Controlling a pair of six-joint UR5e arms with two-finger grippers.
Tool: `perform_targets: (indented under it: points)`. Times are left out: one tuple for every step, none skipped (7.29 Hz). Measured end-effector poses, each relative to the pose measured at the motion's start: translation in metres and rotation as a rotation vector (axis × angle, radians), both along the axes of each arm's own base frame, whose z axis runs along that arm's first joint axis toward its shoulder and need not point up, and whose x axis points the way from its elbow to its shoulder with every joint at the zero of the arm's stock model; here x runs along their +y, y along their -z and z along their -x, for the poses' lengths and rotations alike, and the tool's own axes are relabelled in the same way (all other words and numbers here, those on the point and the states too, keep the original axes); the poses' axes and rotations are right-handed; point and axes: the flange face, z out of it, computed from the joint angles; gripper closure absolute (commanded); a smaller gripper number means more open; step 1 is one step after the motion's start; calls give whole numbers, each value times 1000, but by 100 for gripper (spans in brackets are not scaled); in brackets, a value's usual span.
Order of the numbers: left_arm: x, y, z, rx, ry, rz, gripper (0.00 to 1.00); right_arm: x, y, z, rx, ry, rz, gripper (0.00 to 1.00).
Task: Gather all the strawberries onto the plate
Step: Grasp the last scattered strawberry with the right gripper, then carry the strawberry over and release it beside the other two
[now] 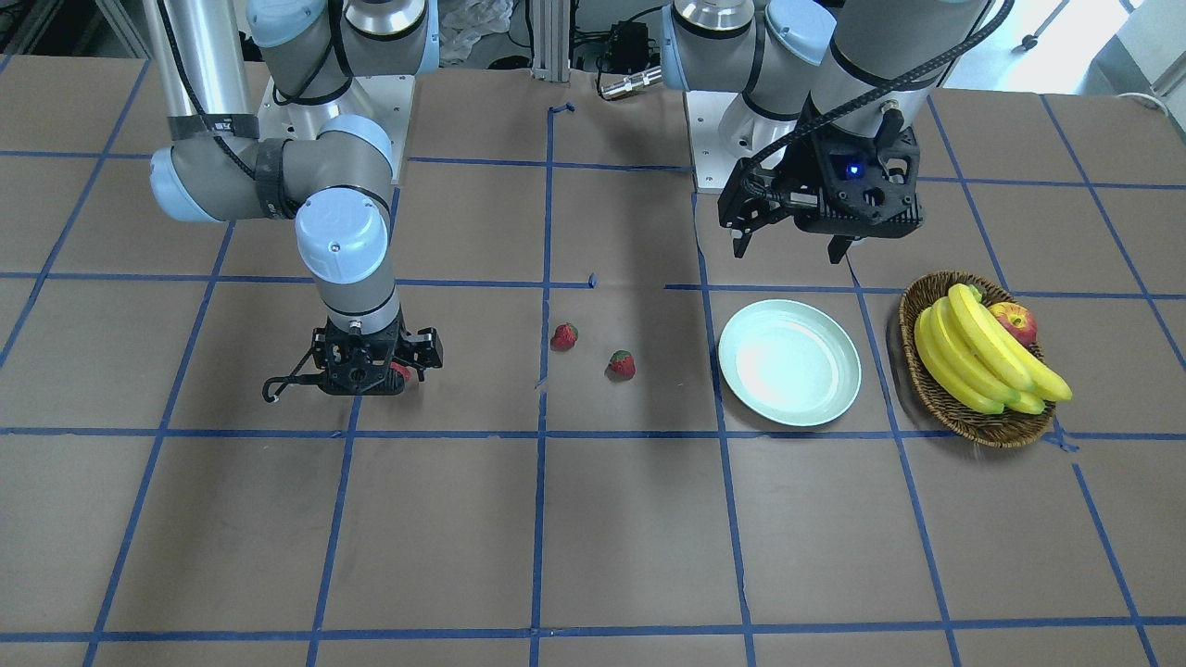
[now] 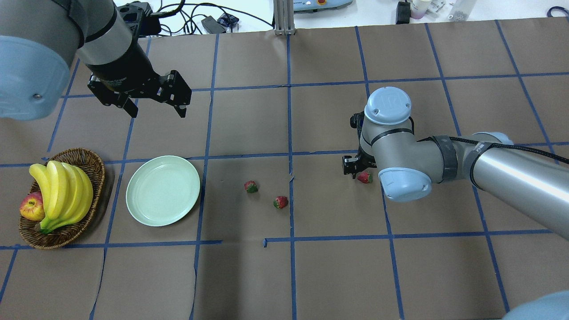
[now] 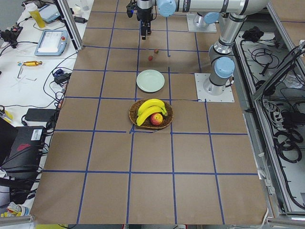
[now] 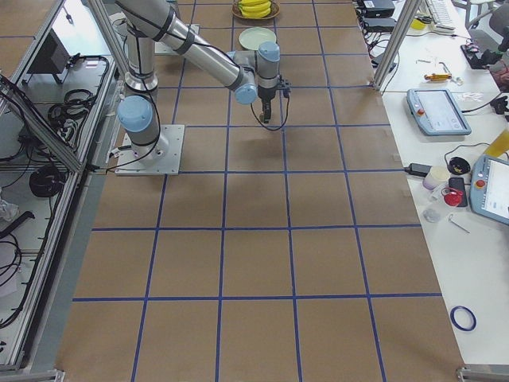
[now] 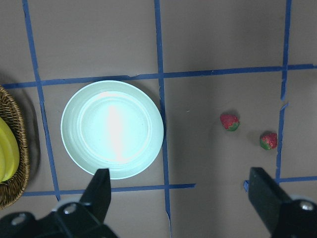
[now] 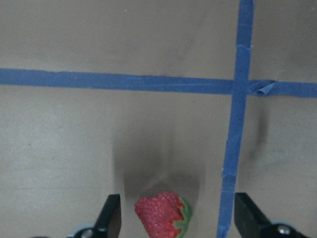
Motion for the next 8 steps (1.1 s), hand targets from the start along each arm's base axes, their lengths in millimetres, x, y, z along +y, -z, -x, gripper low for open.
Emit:
perform_targets:
  points:
    - [0,0,0,0,0,0,0,1,1,-1,-8,0,-3,100]
    - [0,0,0,0,0,-1,0,1,1,-1,-14,1,-3,100]
    - [0,1,0,0,-1,-2,0,0,-1,-3,-27,6,1,100]
    - [0,1,0,0,-1,-2,0,-8,-11,-7,-54,21,24,100]
    - [0,0,0,0,-1,-1,0,-25,-31,-17,-103,63,61,100]
    - [0,0,0,0,-1,0,0,-40,-53,-39,-159,121,77,100]
    - [0,0,0,0,-1,0,0,-41,-68,-77,-198,166,65,100]
    - [0,0,0,1,-1,1,0,-29,-67,-121,-210,188,47,100]
